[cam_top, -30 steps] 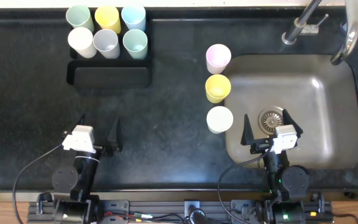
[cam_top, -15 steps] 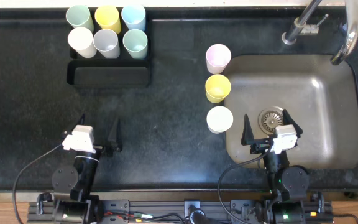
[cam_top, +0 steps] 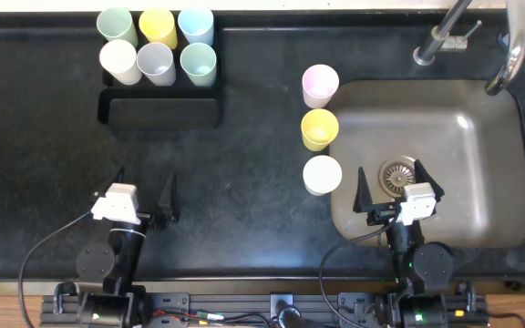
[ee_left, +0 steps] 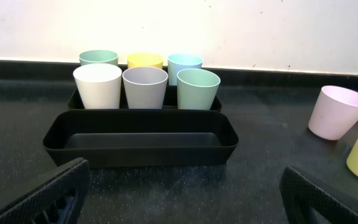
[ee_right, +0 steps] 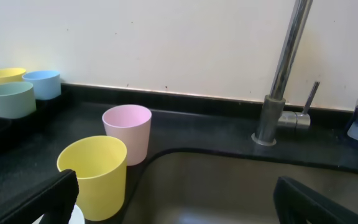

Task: Store Cups

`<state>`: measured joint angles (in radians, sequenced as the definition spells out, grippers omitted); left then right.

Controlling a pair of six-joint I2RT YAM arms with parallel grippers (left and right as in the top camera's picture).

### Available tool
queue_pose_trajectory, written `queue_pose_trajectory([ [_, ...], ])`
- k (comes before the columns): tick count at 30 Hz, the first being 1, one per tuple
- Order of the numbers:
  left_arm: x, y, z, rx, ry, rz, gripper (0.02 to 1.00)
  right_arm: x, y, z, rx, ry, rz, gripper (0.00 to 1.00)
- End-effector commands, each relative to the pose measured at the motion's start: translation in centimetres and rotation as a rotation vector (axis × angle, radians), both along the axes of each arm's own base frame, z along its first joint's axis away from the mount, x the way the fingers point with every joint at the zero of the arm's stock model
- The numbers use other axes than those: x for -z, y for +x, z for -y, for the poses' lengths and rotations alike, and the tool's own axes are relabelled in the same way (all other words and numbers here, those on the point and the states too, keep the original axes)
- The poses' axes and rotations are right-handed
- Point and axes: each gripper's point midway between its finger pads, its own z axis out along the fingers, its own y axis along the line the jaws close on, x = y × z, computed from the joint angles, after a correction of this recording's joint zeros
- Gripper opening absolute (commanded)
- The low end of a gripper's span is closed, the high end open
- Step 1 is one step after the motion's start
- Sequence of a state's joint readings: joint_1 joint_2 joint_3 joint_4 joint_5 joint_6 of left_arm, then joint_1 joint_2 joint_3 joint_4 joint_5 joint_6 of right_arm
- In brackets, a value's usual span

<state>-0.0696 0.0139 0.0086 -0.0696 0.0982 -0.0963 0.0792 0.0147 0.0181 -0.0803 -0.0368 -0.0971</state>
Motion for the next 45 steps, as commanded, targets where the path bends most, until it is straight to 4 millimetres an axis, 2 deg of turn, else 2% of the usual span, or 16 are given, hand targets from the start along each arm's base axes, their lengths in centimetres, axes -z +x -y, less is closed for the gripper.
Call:
queue_pose_trajectory([
  [1,-0.3,-0.1,-0.1,-0.001,0.016,0.014,1.000,0.3,0.0,0.0,0.002,0.007,0.002,0.998],
  [4,-4.6,-0.4,-0.1,-0.001,0.012,0.072,1.000,0.3,0.0,0.0,0.002,0.007,0.002,0.998],
  [6,-7.2,-0.3,-0.3,-0.009,0.015,0.049,1.000,0.3,0.0,0.0,0.002,0.007,0.002,0.996],
  [8,-10.6,0.5,-0.4,-0.015,0.025,-0.106,1.000,0.3,0.0,0.0,0.002,0.007,0.002,0.998],
  [13,-17.2,3.6,0.2,-0.014,-0.024,-0.345,1.000,0.3,0.0,0.0,0.002,0.007,0.002,0.996],
  [16,-20.1,6.1,1.9,0.037,-0.013,-0.434,1.000,0.3,0.0,0.0,0.002,0.007,0.002,0.998],
  [17,-21.6,8.0,4.0,0.086,0.008,-0.482,1.000,0.3,0.0,0.0,0.002,0.007,0.002,0.996],
  [19,-22.4,10.1,6.4,0.107,0.020,-0.537,1.000,0.3,0.0,0.0,0.002,0.007,0.002,0.996],
  [20,-22.4,11.0,7.5,0.106,0.021,-0.564,1.000,0.3,0.0,0.0,0.002,0.007,0.002,0.998],
  [21,-22.0,12.8,10.2,0.095,0.025,-0.625,1.000,0.3,0.0,0.0,0.002,0.007,0.002,0.998],
  [24,-20.1,14.5,14.3,0.095,0.033,-0.740,1.000,0.3,0.0,0.0,0.002,0.007,0.002,0.998],
  [30,-13.9,15.1,20.5,0.060,0.054,-0.989,1.000,0.3,0.0,0.0,0.002,0.007,0.002,0.998],
  [34,-8.9,16.4,25.1,0.066,0.082,-1.065,1.000,0.3,0.0,0.0,0.002,0.007,0.002,0.998],
  [35,-7.4,16.9,25.9,0.051,0.071,-1.087,1.000,0.3,0.0,0.0,0.002,0.007,0.002,0.998],
  [39,-4.0,17.4,27.2,0.065,0.081,-1.146,1.000,0.3,0.0,0.0,0.002,0.007,0.002,0.996],
  [45,-0.7,17.7,28.5,0.068,0.109,-1.186,1.000,0.3,0.0,0.0,0.002,0.007,0.002,0.998],
])
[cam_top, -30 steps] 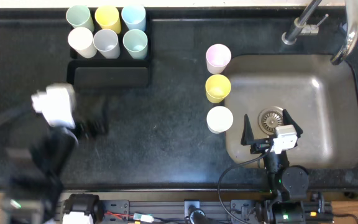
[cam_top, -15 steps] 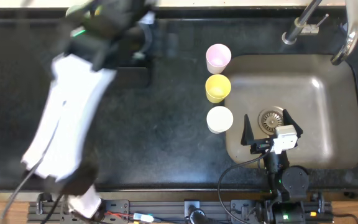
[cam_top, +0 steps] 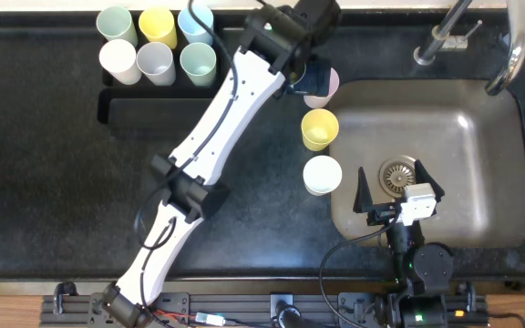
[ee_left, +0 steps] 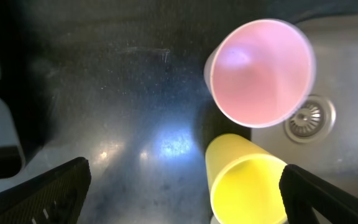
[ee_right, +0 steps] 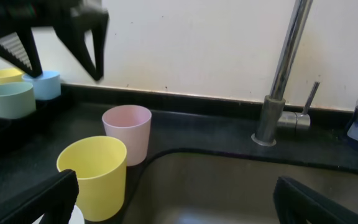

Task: Store Cups

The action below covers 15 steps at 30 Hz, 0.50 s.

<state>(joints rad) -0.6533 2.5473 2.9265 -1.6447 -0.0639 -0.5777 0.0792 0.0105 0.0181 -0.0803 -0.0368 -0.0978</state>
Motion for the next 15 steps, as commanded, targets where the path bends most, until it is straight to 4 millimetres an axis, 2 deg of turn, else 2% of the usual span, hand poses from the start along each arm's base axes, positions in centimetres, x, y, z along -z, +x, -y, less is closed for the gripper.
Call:
queue_pose_trajectory([
  [1,1.3,0.4,1.5,-0.009,-0.025,0.003,1.000,0.4,0.0,0.0,0.002,0.008,-0.002,0.996],
  [12,4.5,1.4,2.3,-0.054,-0.027,-0.018,1.000,0.4,0.0,0.0,0.002,0.008,-0.002,0.998],
  [15,5.6,1.6,2.7,-0.061,-0.027,-0.026,0.952,0.4,0.0,0.0,0.002,0.008,-0.002,0.998],
])
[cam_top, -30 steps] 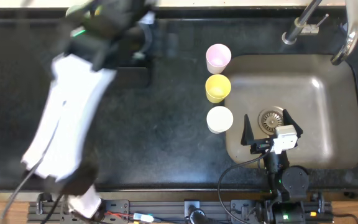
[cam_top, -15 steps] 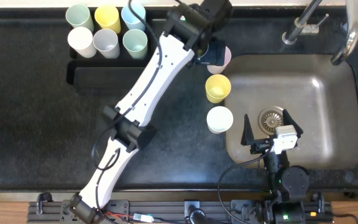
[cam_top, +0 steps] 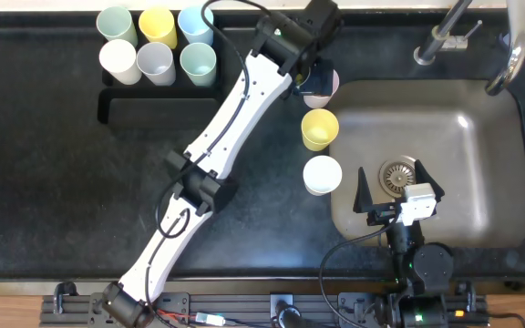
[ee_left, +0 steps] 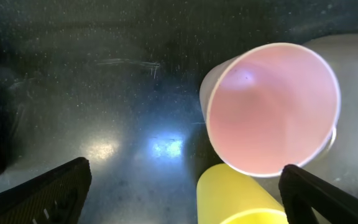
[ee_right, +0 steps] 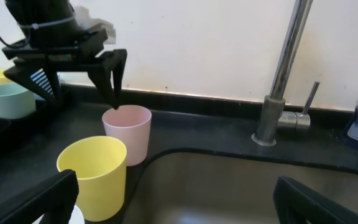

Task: Store Cups

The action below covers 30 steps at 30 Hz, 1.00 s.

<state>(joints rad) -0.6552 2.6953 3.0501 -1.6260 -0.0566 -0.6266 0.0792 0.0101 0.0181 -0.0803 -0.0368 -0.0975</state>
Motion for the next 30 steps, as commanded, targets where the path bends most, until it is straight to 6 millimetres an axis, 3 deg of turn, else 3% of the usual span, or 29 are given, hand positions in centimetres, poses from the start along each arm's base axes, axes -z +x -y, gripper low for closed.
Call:
queue_pose_trajectory([
  [1,2.0,0.1,1.4,-0.017,-0.013,-0.011,0.945,0.4,0.0,0.0,0.002,0.007,-0.003,0.998],
  [4,2.4,0.6,2.1,-0.012,-0.022,0.007,0.939,0.4,0.0,0.0,0.002,0.007,-0.003,0.998],
  [13,2.8,1.4,3.0,-0.010,-0.042,0.041,0.776,0.4,0.0,0.0,0.002,0.007,-0.003,0.998],
  [14,2.8,1.6,2.9,-0.011,-0.040,0.047,0.726,0.4,0.0,0.0,0.002,0.007,-0.003,0.996],
  [16,2.7,1.6,2.9,-0.013,-0.036,0.053,0.509,0.4,0.0,0.0,0.002,0.007,-0.003,0.998],
  [18,2.8,1.6,2.9,-0.013,-0.035,0.049,0.395,0.4,0.0,0.0,0.002,0.007,-0.003,0.996],
  [28,2.9,1.3,2.7,-0.007,-0.025,0.040,0.034,0.4,0.0,0.0,0.002,0.007,-0.003,0.998],
  [30,3.0,1.2,2.6,0.001,-0.016,0.034,0.034,0.4,0.0,0.0,0.002,0.007,-0.003,0.998],
])
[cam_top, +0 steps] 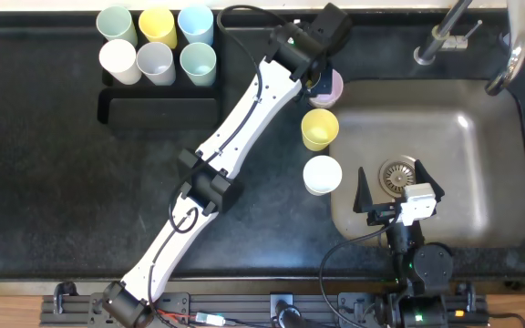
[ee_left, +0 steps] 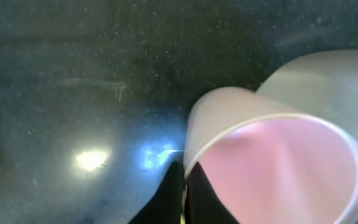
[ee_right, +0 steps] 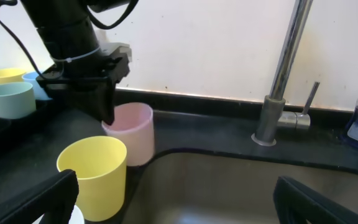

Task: Store Cups

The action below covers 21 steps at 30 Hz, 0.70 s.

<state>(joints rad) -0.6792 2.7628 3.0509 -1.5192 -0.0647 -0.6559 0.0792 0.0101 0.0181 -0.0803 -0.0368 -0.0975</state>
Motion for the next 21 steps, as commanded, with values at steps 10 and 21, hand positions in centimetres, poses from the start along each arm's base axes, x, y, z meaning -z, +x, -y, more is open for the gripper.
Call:
queue_pose_trajectory([
  [10,-12.8,-0.3,-4.2,0.044,0.061,0.262,0.036,0.4,0.0,0.0,0.002,0.007,-0.003,0.998],
  [21,-29.9,-5.5,-23.2,-0.228,0.152,0.524,0.034,0.4,0.0,0.0,0.002,0.007,-0.003,0.996],
])
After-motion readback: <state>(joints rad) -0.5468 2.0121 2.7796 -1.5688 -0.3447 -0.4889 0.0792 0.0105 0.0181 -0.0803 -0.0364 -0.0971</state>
